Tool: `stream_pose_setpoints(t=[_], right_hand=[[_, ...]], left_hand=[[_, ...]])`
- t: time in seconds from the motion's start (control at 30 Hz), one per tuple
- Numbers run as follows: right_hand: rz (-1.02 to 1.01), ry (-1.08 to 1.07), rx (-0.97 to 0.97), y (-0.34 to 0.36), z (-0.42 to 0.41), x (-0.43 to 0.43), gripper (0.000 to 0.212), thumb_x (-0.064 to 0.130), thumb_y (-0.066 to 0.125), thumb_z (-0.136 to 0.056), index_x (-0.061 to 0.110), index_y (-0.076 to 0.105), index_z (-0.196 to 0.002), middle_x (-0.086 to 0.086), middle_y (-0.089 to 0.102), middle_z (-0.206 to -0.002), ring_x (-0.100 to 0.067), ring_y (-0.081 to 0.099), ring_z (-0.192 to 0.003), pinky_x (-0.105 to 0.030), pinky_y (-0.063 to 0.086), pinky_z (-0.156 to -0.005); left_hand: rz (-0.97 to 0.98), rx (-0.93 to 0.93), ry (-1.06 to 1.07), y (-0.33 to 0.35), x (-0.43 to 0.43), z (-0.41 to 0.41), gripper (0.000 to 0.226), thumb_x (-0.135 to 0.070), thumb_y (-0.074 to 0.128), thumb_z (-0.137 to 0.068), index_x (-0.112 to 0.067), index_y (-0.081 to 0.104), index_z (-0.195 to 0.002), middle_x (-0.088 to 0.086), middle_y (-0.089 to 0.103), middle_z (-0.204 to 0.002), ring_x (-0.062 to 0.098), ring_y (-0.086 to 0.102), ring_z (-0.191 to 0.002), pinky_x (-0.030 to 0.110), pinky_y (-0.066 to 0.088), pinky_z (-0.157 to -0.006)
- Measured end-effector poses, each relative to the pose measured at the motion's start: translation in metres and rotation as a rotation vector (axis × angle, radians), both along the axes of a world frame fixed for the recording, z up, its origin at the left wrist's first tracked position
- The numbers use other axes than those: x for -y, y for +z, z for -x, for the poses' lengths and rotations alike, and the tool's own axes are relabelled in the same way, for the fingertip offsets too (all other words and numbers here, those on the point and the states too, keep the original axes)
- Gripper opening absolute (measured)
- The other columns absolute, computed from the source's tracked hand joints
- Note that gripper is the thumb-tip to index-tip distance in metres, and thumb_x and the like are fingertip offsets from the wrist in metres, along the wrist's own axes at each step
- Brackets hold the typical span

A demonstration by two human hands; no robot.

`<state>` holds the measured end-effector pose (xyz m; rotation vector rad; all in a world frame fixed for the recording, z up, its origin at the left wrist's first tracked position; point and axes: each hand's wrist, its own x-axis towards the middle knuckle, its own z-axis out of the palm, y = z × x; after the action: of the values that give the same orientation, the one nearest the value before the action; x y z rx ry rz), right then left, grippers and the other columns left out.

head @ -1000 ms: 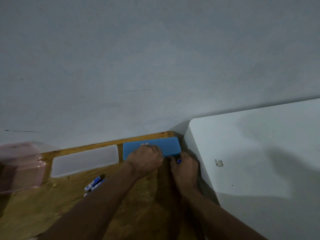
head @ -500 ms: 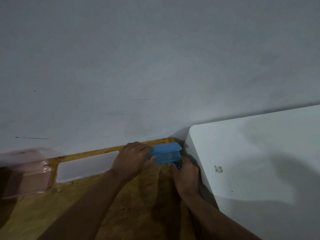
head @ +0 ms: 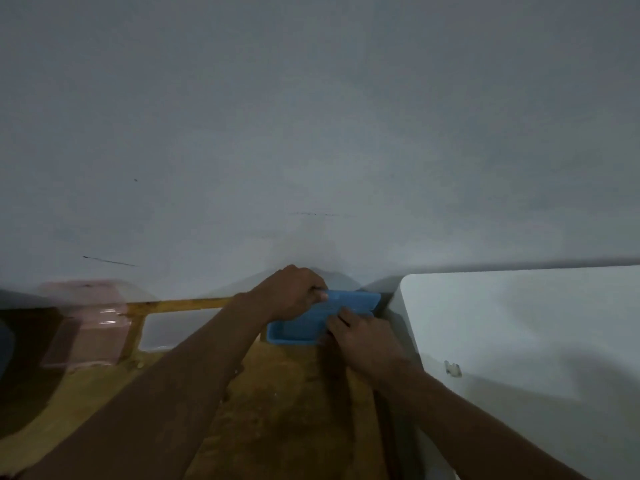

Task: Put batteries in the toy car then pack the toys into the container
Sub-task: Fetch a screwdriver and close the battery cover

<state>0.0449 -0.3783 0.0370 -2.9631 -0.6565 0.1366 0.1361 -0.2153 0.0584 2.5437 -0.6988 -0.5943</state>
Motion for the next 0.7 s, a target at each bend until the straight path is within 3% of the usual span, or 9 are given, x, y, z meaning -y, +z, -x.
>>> stream_pose_setpoints(t=[0.1,0.17,0.27,0.43,0.57,0.67,0.7], right_hand=[[0.075,0.149,0.122,-0.015,-0.025,0.0,0.028,0.037,0.057,-0.085,0.011,0.066,-0.09,-0.01,0.066,-0.086,-0.023,0.066,-0.059,-0.032,0.051,-0.042],[0.087,0.171,0.198,-0.023,-0.035,-0.003,0.035,0.042,0.045,-0.087,0.013,0.066,-0.084,-0.008,0.066,-0.079,-0.021,0.063,-0.052,-0.028,0.044,-0.035],[0.092,0.188,0.236,-0.033,-0.036,-0.008,0.034,0.046,0.051,-0.086,0.015,0.067,-0.087,-0.005,0.067,-0.08,-0.019,0.062,-0.058,-0.025,0.044,-0.038],[-0.004,0.157,0.188,-0.045,-0.028,-0.002,0.038,0.047,0.04,-0.091,0.017,0.062,-0.101,-0.004,0.066,-0.092,-0.02,0.062,-0.08,-0.032,0.054,-0.065],[-0.093,0.059,0.224,-0.03,-0.01,0.006,0.032,0.039,0.042,-0.091,0.017,0.064,-0.099,-0.003,0.066,-0.095,-0.02,0.062,-0.085,-0.034,0.056,-0.072],[-0.183,-0.111,0.317,-0.017,-0.004,0.017,0.026,0.026,0.062,-0.082,0.012,0.061,-0.104,-0.011,0.065,-0.103,-0.028,0.062,-0.093,-0.041,0.056,-0.075],[-0.181,-0.175,0.307,-0.013,-0.005,0.02,0.037,0.02,0.072,-0.076,0.01,0.06,-0.109,-0.014,0.064,-0.108,-0.031,0.061,-0.097,-0.043,0.056,-0.077]], left_hand=[[0.03,-0.027,0.031,-0.003,0.0,-0.004,0.028,-0.029,0.052,-0.1,-0.012,0.072,-0.111,0.006,0.07,-0.113,0.02,0.062,-0.097,0.028,0.044,-0.081],[0.042,-0.039,0.042,-0.005,0.0,-0.006,0.028,-0.029,0.052,-0.1,-0.013,0.072,-0.111,0.005,0.07,-0.115,0.019,0.061,-0.097,0.026,0.042,-0.08],[0.044,-0.048,0.051,-0.005,0.001,-0.008,0.028,-0.029,0.052,-0.1,-0.015,0.071,-0.114,0.004,0.069,-0.117,0.02,0.062,-0.1,0.031,0.046,-0.085],[0.042,-0.042,0.062,-0.005,0.001,-0.007,0.029,-0.027,0.051,-0.101,-0.014,0.069,-0.119,0.005,0.068,-0.12,0.021,0.061,-0.103,0.034,0.048,-0.091],[0.043,-0.033,0.064,-0.004,0.0,-0.004,0.029,-0.028,0.051,-0.101,-0.014,0.068,-0.12,0.005,0.068,-0.121,0.02,0.061,-0.103,0.034,0.048,-0.091],[0.032,-0.032,0.069,-0.003,0.0,0.001,0.031,-0.028,0.051,-0.101,-0.015,0.066,-0.124,0.005,0.066,-0.125,0.021,0.06,-0.107,0.031,0.047,-0.091],[0.032,-0.025,0.066,-0.003,0.0,0.003,0.031,-0.028,0.05,-0.101,-0.015,0.065,-0.125,0.005,0.066,-0.125,0.021,0.061,-0.107,0.031,0.047,-0.091]])
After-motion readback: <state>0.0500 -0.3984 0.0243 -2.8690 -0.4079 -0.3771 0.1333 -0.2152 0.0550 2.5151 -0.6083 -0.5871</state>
